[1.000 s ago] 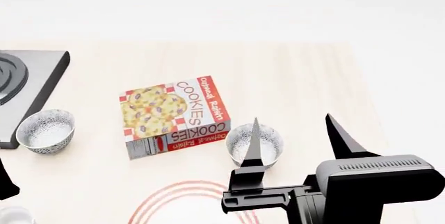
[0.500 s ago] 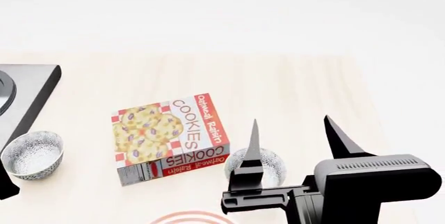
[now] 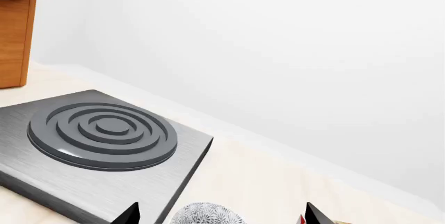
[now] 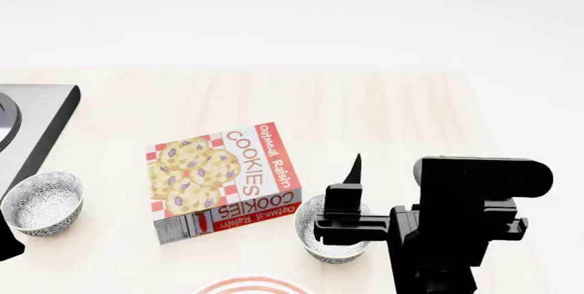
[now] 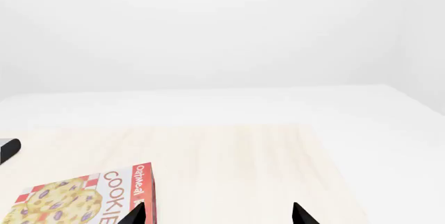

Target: Pick the akita bowl next to the plate and place it on the plate.

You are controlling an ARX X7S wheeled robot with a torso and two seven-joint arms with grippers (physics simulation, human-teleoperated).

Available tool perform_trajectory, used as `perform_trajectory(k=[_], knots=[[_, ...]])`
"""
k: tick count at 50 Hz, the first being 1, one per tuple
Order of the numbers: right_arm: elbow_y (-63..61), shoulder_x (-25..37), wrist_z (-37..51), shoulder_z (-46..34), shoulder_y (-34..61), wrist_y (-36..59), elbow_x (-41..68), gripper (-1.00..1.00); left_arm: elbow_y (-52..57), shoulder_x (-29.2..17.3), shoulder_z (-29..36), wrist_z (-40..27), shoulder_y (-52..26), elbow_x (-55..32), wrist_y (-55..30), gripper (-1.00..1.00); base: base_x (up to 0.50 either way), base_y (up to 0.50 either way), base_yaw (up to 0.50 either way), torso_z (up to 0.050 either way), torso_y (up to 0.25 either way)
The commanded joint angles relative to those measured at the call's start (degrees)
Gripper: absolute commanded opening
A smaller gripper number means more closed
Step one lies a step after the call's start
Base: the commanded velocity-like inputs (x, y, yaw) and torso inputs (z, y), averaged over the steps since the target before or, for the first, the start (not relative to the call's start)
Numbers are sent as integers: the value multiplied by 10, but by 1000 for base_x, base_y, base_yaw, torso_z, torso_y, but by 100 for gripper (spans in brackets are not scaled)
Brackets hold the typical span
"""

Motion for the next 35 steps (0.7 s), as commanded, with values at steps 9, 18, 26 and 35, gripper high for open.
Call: perform_trajectory(k=[9, 18, 26, 35], knots=[[206, -15, 12, -30, 193, 136, 8, 100, 1, -3, 5, -6, 1, 2, 3, 100, 0, 0, 0, 0, 0], [348, -32, -21, -40, 267, 140, 11, 100, 3, -5, 7, -7, 2, 0, 4, 100, 0, 0, 0, 0, 0], [460, -40, -45, -67, 313, 110, -9, 100, 2, -6, 8, -10, 1, 0, 5, 100, 0, 0, 0, 0, 0], [612, -54, -84, -93, 359, 60, -31, 100, 0, -7, 9, -10, 2, -3, 7, 100, 0, 0, 0, 0, 0]])
